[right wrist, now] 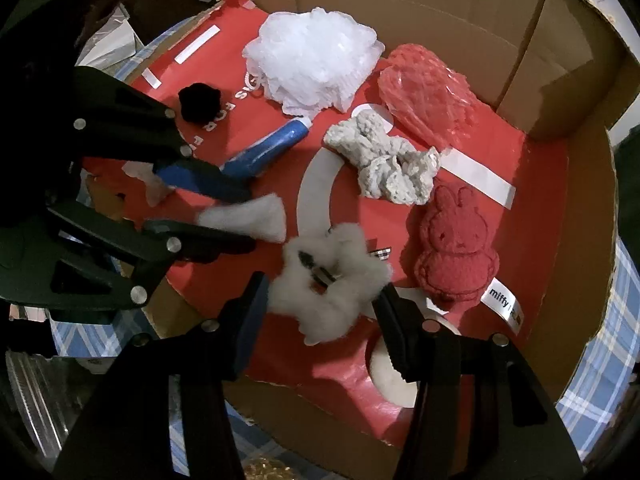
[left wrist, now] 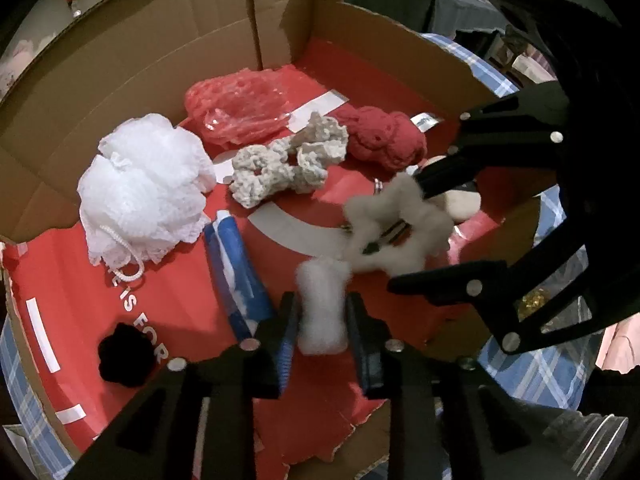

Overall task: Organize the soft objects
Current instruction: 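Open both tools to drop the cotton wad and fluffy star toy into the box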

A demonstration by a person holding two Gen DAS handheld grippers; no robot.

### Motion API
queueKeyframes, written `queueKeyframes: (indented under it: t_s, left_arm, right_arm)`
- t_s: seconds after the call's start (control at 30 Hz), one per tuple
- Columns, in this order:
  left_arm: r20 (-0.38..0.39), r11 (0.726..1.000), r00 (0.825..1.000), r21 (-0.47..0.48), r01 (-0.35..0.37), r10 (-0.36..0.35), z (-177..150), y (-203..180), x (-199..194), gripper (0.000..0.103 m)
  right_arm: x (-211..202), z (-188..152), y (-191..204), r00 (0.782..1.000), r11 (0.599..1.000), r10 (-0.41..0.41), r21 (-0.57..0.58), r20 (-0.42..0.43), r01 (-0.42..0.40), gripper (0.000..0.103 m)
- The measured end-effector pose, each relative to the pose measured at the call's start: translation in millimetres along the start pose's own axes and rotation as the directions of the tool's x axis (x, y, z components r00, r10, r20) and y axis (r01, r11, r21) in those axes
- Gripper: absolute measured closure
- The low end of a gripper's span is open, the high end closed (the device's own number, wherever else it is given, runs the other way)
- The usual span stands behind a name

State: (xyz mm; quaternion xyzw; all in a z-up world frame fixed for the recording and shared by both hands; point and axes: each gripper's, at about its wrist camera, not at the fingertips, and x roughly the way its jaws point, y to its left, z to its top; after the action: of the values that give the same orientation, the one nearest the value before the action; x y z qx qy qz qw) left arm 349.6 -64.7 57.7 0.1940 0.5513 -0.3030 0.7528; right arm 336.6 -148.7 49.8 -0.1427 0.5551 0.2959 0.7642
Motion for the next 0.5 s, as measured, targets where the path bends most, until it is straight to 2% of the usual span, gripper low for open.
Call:
queueKeyframes:
  t_s: [0.07,0.17,0.37,0.5]
  left_arm:
    - [0.005,1.000,1.000,-0.003,-0.006,0.006,1,0,1,0.061]
    - [0.012,1.000,1.000,-0.012,-0.003,0.003,1,2,2,0.058]
    - [0.033,1.000,0.999,-0.015,0.008,-0.008,-2,8,-4,0.045]
    - [0.040,1.000,0.999,-0.019,0.007,-0.006,-5,8,-9,0.044]
  right_arm:
    - [1,1,-1,1.000,1.000,0.001,0.006,-0.001,-0.001,0.051]
    - [2,2,-2,1.000,1.000,-0.005,0.008,0.003,0.005,0.051]
    - [-1,1,-1,1.000,1.000,-0.017,-0.010,0.006,0.017,0.043]
    - [-4,0,0,0.999,0.999,-0.030,-0.012,0.012,0.030,0.043]
